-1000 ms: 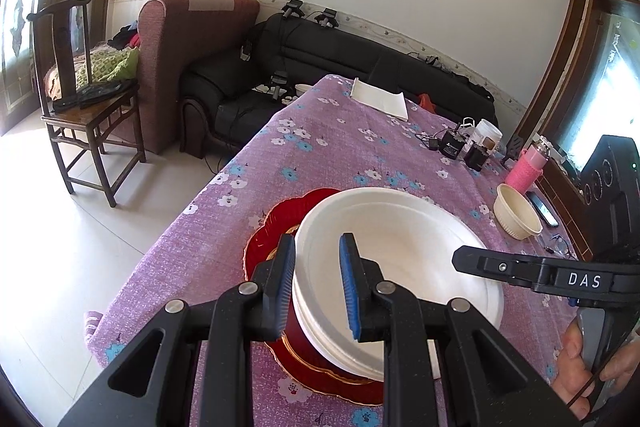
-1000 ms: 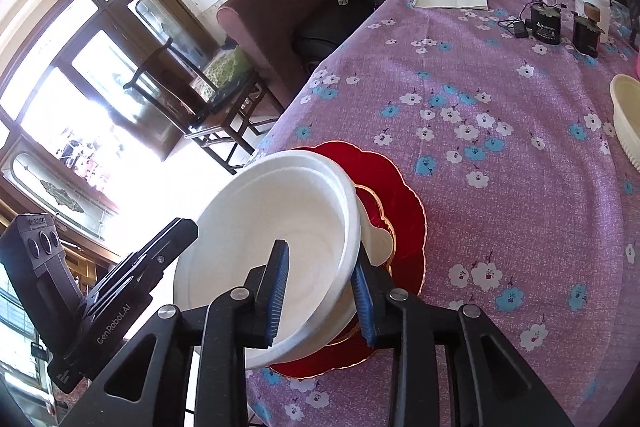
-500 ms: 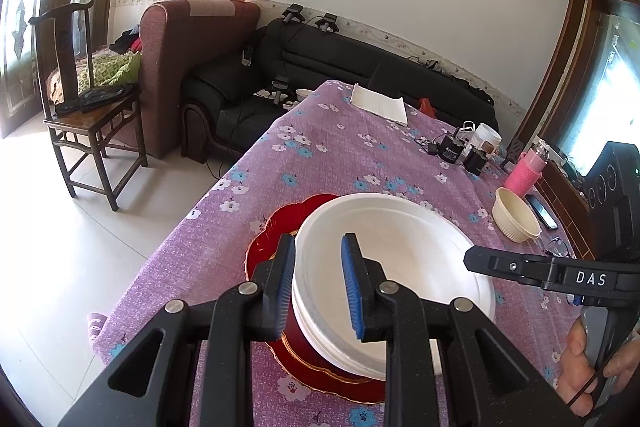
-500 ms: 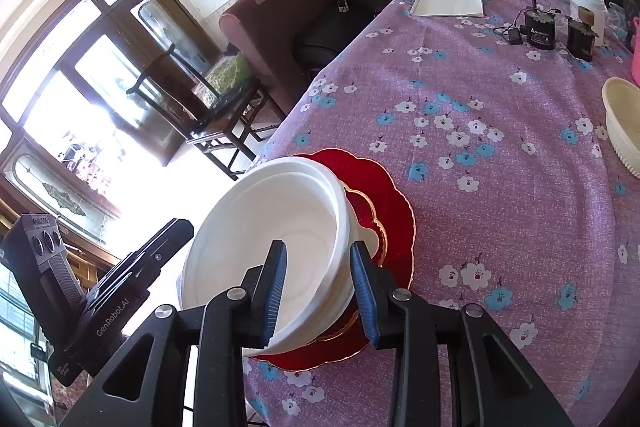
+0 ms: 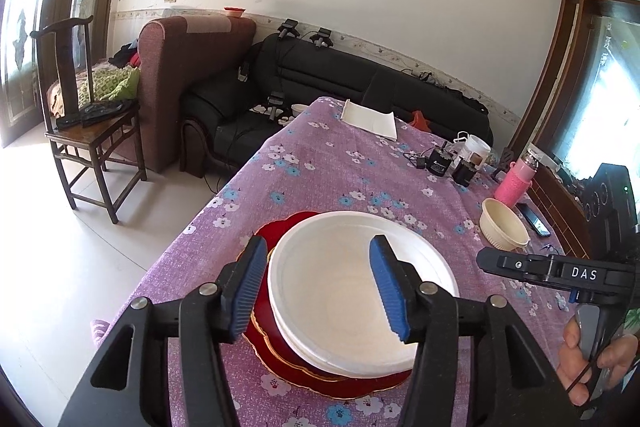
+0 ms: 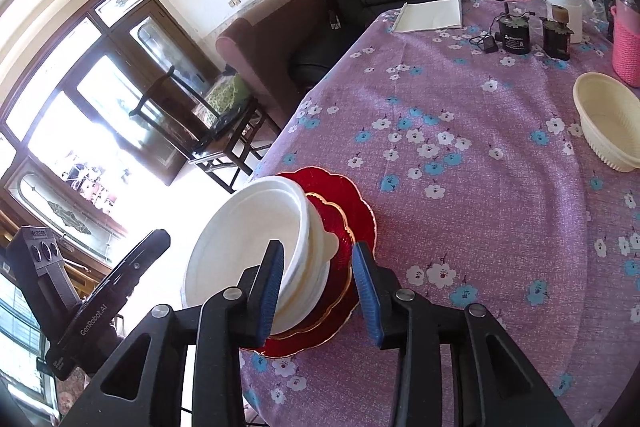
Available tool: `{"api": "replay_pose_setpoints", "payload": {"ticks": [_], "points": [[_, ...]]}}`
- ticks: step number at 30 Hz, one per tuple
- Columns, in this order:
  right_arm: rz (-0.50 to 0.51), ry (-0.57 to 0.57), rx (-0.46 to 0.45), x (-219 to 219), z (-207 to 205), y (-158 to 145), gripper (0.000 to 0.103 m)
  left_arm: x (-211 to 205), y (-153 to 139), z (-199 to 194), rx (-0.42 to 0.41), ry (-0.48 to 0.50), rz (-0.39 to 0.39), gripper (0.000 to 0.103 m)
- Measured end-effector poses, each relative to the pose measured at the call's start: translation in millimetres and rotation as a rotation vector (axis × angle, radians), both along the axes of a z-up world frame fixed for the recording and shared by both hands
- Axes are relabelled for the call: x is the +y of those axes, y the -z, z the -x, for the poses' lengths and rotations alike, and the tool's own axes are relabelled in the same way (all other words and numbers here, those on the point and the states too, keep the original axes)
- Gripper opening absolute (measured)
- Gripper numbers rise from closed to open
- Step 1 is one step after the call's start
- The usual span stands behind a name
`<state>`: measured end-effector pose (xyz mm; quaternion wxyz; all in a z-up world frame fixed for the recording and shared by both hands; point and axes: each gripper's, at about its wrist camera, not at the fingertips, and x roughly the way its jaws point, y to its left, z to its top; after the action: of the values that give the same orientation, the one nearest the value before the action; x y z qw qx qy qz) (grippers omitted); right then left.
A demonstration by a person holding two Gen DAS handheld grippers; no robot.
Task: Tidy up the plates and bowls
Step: 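Lower the white bowl onto the nested bowls and open the left gripper, then move the left gripper to the remaining cream bowl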
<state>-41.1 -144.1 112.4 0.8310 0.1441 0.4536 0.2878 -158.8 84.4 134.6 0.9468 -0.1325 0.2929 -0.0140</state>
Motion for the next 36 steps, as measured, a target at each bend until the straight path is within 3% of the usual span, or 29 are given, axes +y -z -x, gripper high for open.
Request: {"api": "replay_pose_setpoints", "payload": {"ticks": [9,17,23,29,36], "points": [[-0.052,0.117,-0.012,-69.8,-5.9,-3.9,0.042,-54.4,-21.6,4.9,-0.036,0.092,-0.070,0.059],[-0.084,0.210,-0.011,-130.8,-6.5,1.5,0.045,-130.1,-23.2,-3.9,-0.024,0.248,-0.122,0.065],[-0.090,0.305,0.001,-181.1,-8.6,8.4,0.046,-198.9,3.6,-22.4,0.048,0.403,-0.134,0.065],[-0.068,0.425,0.009,-237.6,-19.2,10.3,0.046,-262.0,39.7,-49.4,0.181,0.554,-0.130,0.065],[-0.050,0.591,0.075,-299.2,-61.9,20.6,0.048,-287.1,36.1,-81.1,0.202,0.575,-0.091,0.065]]}}
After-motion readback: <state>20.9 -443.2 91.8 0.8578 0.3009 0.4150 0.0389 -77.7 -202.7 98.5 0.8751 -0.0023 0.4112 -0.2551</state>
